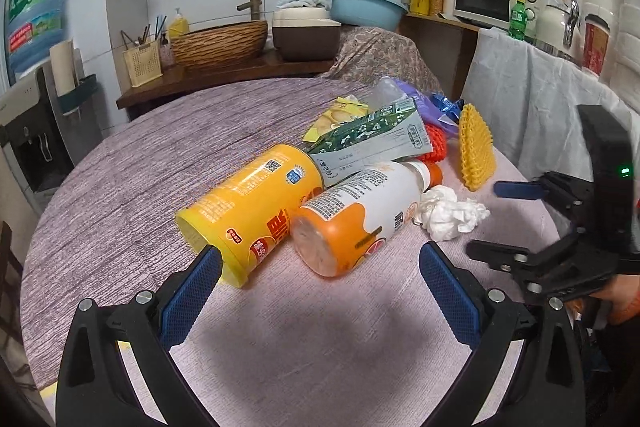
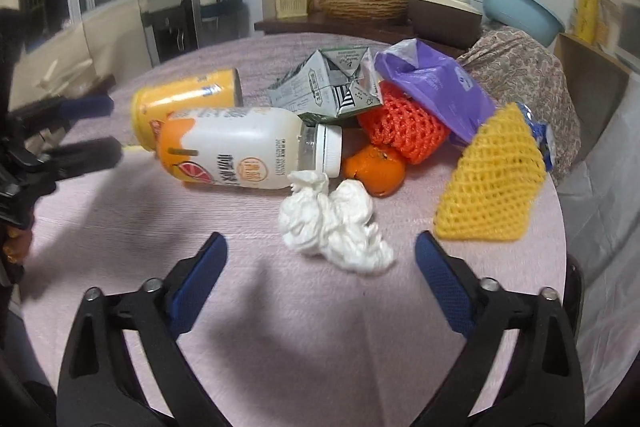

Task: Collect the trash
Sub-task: 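Grasp the crumpled white tissue with the right gripper, then grasp the white-and-orange milk bottle with the left gripper while right holds tissue, then carry both items over the trash bin and open both grippers, then grasp the yellow foam net with right gripper while left grasps yellow can, then lower the yellow can and foam net into the bin, open both grippers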

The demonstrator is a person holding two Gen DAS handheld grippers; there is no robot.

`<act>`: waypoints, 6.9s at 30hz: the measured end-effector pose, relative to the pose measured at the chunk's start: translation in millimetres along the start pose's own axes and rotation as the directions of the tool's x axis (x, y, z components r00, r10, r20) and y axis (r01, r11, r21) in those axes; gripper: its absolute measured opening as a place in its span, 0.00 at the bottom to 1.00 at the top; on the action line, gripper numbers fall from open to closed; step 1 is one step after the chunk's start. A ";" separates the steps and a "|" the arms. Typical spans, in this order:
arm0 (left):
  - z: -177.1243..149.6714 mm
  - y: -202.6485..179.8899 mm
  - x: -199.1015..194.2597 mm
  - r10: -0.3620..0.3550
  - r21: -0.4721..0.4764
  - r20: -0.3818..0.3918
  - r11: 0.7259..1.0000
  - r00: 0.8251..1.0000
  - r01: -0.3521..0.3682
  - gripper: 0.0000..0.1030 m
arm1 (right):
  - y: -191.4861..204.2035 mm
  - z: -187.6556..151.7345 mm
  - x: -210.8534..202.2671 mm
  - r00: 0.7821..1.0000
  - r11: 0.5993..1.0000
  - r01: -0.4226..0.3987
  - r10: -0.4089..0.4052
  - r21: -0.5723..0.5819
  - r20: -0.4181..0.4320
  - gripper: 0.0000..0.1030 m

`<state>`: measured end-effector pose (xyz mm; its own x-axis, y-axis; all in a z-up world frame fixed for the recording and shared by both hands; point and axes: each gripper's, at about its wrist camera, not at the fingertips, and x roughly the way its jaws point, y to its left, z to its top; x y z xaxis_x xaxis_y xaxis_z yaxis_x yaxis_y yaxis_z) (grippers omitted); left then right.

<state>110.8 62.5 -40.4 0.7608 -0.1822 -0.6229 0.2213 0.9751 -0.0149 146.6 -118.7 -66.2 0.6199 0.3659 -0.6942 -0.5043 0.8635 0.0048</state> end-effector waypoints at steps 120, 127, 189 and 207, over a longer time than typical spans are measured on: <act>16.4 -438.7 312.8 -0.044 0.321 -0.591 0.903 0.805 0.286 0.75 | -292.6 -261.5 -117.6 0.876 0.502 0.385 -0.464 0.774 -0.135 0.66; 45.9 -435.7 258.9 -0.152 0.272 -0.526 0.902 0.837 0.335 0.76 | -284.4 -248.1 -145.6 0.841 0.499 0.401 -0.532 0.768 -0.093 0.71; 51.1 -4.8 86.8 0.132 0.421 -0.347 0.907 0.928 0.029 0.95 | -119.4 -1.9 -11.3 0.996 0.915 0.016 -0.048 0.403 0.069 0.26; 47.9 -7.9 106.7 0.175 0.422 -0.422 0.906 0.890 0.022 0.66 | -98.4 -28.7 -49.9 0.992 0.923 -0.017 -0.032 0.383 0.121 0.26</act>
<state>219.5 29.3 -69.3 0.4579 0.0618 -0.8868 0.4752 0.8261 0.3029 148.0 -231.9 -52.7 0.7042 0.3774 -0.6014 -0.2459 0.9242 0.2921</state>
